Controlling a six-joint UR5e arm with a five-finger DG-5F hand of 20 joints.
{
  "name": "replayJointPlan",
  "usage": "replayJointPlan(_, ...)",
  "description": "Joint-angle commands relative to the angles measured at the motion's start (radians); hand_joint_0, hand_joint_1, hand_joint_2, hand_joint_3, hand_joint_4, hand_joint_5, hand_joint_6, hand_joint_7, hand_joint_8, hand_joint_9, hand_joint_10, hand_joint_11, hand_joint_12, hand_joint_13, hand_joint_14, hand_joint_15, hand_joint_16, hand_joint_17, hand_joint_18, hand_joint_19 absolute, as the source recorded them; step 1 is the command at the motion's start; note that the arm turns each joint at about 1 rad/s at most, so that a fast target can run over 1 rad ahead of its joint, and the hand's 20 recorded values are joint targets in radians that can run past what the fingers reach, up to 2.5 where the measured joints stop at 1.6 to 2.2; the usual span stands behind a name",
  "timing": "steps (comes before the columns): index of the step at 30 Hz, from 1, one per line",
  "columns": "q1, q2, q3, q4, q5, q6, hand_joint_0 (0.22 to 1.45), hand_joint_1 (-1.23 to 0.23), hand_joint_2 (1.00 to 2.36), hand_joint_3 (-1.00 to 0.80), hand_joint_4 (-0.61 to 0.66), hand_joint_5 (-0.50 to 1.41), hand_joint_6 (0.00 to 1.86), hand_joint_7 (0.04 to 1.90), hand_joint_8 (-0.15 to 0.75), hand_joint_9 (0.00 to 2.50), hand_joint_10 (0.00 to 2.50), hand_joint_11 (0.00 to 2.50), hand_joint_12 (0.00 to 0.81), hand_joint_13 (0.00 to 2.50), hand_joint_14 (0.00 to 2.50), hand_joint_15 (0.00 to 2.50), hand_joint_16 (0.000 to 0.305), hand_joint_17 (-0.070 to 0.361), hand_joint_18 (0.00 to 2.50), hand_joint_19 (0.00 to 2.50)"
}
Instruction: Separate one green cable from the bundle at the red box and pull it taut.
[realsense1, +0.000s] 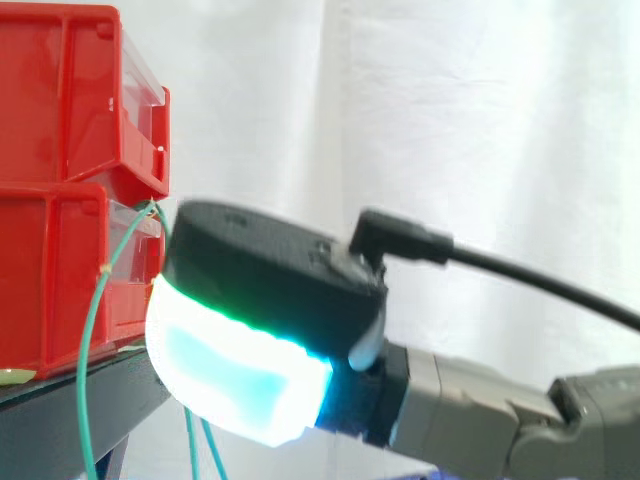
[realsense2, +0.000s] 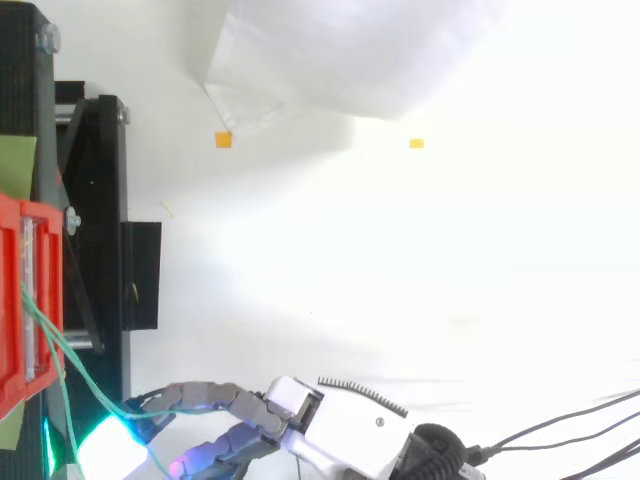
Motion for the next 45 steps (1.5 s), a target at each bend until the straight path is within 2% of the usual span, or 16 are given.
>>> replayJointPlan(1, -0.004, 0.000, -0.019, -0.001, -0.003, 0.007, 0.43, -0.72, 1.00, -0.50, 0.10, -0.22, 0.50, 0.70, 0.352, 0.94, 0.02, 0.81, 0.427, 0.91, 0.02, 0.89, 0.087, 0.195, 0.94, 0.65)
replayJointPlan(6, -0.012, -0.001, -0.036, -0.002, 0.003, 0.006, 0.42, -0.71, 1.00, -0.50, 0.11, -0.22, 0.50, 0.70, 0.351, 0.90, 0.02, 0.74, 0.425, 0.83, 0.02, 0.78, 0.088, 0.197, 0.92, 0.63)
replayJointPlan(12, -0.020, 0.000, -0.039, -0.008, 0.035, 0.010, 0.43, -0.70, 1.00, -0.50, 0.11, -0.22, 0.50, 0.70, 0.349, 0.89, 0.02, 0.72, 0.420, 0.81, 0.02, 0.75, 0.088, 0.198, 0.91, 0.63)
replayJointPlan(15, -0.023, 0.000, -0.039, -0.016, 0.030, 0.033, 0.43, -0.70, 1.00, -0.50, 0.11, -0.22, 0.50, 0.71, 0.347, 0.89, 0.02, 0.73, 0.421, 0.81, 0.02, 0.75, 0.087, 0.196, 0.90, 0.64)
replayJointPlan(17, -0.029, 0.000, -0.039, -0.021, 0.026, 0.107, 0.43, -0.69, 1.00, -0.50, 0.11, -0.22, 0.50, 0.71, 0.343, 0.89, 0.02, 0.72, 0.418, 0.81, 0.02, 0.74, 0.086, 0.195, 0.90, 0.64)
replayJointPlan(20, -0.027, 0.004, -0.039, -0.041, 0.020, 0.216, 0.43, -0.69, 1.00, -0.50, 0.11, -0.22, 0.50, 0.71, 0.346, 0.89, 0.02, 0.73, 0.417, 0.81, 0.02, 0.75, 0.086, 0.194, 0.90, 0.64)
replayJointPlan(22, -0.029, 0.010, -0.039, -0.056, 0.020, 0.257, 0.44, -0.68, 1.00, -0.50, 0.11, -0.22, 0.50, 0.71, 0.346, 0.89, 0.02, 0.73, 0.415, 0.81, 0.02, 0.74, 0.086, 0.193, 0.90, 0.64)
replayJointPlan(25, -0.029, 0.020, -0.040, -0.125, 0.020, 0.371, 0.44, -0.68, 1.00, -0.50, 0.12, -0.22, 0.50, 0.71, 0.342, 0.91, 0.02, 0.73, 0.415, 0.83, 0.02, 0.76, 0.085, 0.192, 0.91, 0.65)
replayJointPlan(27, -0.029, 0.027, -0.042, -0.153, 0.017, 0.414, 0.44, -0.67, 1.00, -0.50, 0.13, -0.21, 0.50, 0.72, 0.345, 0.94, 0.02, 0.76, 0.411, 0.87, 0.02, 0.79, 0.084, 0.190, 0.92, 0.66)
replayJointPlan(29, -0.027, 0.030, -0.043, -0.174, 0.017, 0.412, 0.44, -0.67, 1.00, -0.50, 0.15, -0.20, 0.50, 0.73, 0.357, 1.08, 0.02, 0.92, 0.418, 0.96, 0.02, 0.89, 0.083, 0.188, 0.94, 0.68)
replayJointPlan(32, -0.029, 0.033, -0.048, -0.180, 0.017, 0.411, 0.45, -0.65, 1.00, -0.50, 0.31, -0.12, 0.50, 0.86, 0.382, 1.44, 0.01, 1.54, 0.414, 1.21, 0.02, 1.18, 0.081, 0.183, 1.00, 0.70)
replayJointPlan(34, -0.029, 0.033, -0.051, -0.180, 0.017, 0.411, 0.45, -0.64, 1.00, -0.50, 0.40, -0.06, 0.50, 0.98, 0.371, 1.55, 0.00, 1.68, 0.407, 1.28, 0.02, 1.25, 0.080, 0.180, 1.03, 0.72)
replayJointPlan(38, -0.032, 0.033, -0.076, -0.183, -0.005, 0.408, 0.46, -0.62, 1.00, -0.50, 0.37, -0.01, 0.50, 1.08, 0.348, 1.64, 0.01, 1.66, 0.401, 1.41, 0.02, 1.30, 0.079, 0.178, 1.08, 0.72)
replayJointPlan(41, -0.033, 0.036, -0.106, -0.180, -0.008, 0.400, 0.49, -0.60, 1.00, -0.50, 0.33, 0.02, 0.50, 1.12, 0.309, 1.74, 0.02, 1.51, 0.374, 1.42, 0.02, 1.31, 0.075, 0.168, 1.09, 0.74)
replayJointPlan(44, -0.033, 0.037, -0.135, -0.176, -0.009, 0.371, 0.58, -0.61, 1.00, -0.50, 0.24, 0.02, 0.50, 1.16, 0.280, 1.73, 0.02, 1.50, 0.328, 1.40, 0.02, 1.34, 0.067, 0.152, 1.04, 0.78)
replayJointPlan(45, -0.033, 0.037, -0.140, -0.169, -0.005, 0.336, 0.59, -0.63, 1.00, -0.47, 0.24, 0.02, 0.50, 1.17, 0.285, 1.72, 0.02, 1.51, 0.333, 1.40, 0.02, 1.33, 0.067, 0.151, 1.04, 0.77)
